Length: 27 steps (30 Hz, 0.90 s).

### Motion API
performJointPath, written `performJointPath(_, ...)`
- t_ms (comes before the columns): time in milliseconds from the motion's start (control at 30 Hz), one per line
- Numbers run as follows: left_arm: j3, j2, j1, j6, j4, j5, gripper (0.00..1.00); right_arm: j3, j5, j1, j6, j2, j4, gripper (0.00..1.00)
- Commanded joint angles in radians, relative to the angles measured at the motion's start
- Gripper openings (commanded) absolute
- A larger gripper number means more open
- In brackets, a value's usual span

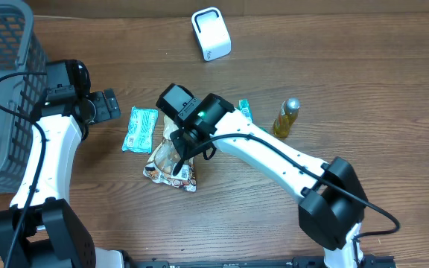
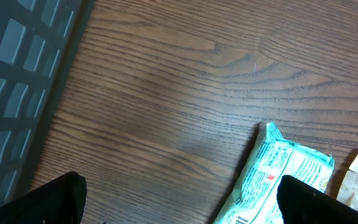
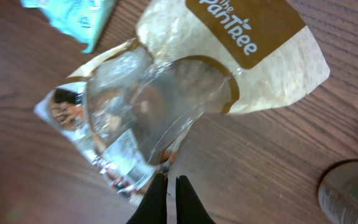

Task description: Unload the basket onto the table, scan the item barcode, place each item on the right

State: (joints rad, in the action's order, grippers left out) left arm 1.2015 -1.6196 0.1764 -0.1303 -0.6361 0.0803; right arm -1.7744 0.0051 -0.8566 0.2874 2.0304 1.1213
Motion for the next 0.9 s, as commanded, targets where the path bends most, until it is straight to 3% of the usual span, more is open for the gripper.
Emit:
performJointPath(0,0.022,0.015,-0.007,0.011,0.001,0.005,1.0,-0.006,0.038,0.001,-0.004,0.038,-0.021,0.04)
performJointPath(433,0.022,0.015,-0.007,0.011,0.001,0.005,1.0,0.008,0.009,-0.001,0.0,0.054,-0.131,0.04)
performJointPath(867,0.022,0.015,-0.007,0.011,0.001,0.005,1.0,0.172,0.008,-0.001,0.004,0.057,-0.245,0.04)
